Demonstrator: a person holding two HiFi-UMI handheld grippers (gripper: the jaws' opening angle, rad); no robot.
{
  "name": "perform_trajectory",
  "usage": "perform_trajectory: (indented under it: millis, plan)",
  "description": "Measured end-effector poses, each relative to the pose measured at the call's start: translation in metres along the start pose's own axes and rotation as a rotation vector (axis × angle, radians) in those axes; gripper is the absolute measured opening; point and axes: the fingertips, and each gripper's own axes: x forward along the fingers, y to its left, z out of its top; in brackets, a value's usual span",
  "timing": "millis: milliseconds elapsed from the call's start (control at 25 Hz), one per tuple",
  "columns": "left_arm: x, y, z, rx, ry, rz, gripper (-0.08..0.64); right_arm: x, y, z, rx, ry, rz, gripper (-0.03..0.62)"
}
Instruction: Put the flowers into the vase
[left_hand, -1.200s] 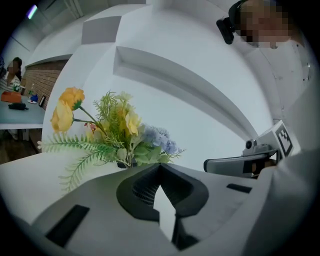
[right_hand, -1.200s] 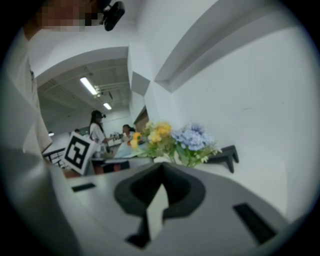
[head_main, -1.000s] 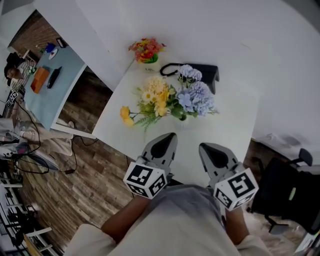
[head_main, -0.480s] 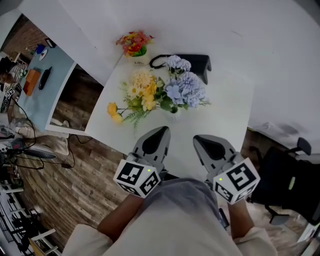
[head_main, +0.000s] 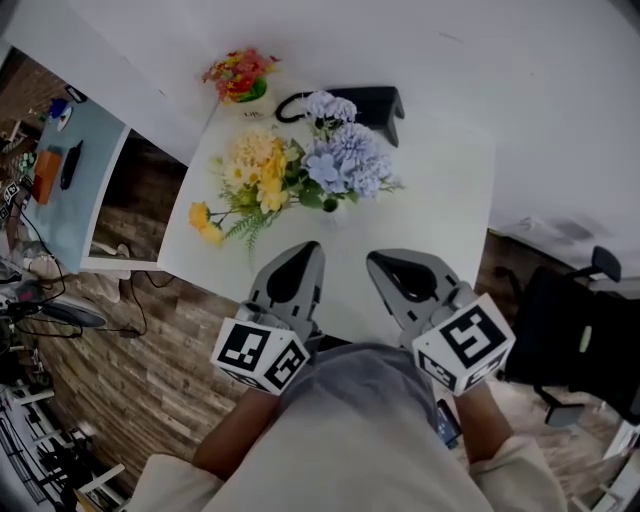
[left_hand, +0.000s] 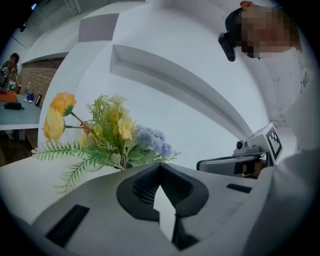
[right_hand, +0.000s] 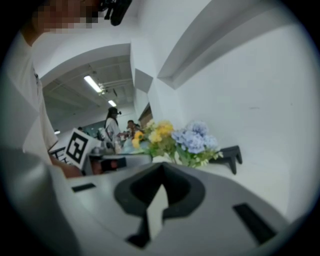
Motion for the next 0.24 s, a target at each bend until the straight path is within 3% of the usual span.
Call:
perform_trajectory:
  millis: [240]
  plan:
    - [-0.0020,0.0070,0.0012,-0.009,-0.002,0.005,0.014,0.0035,0.0031,0.0038,-0.002,-0.012,0.000,0.023]
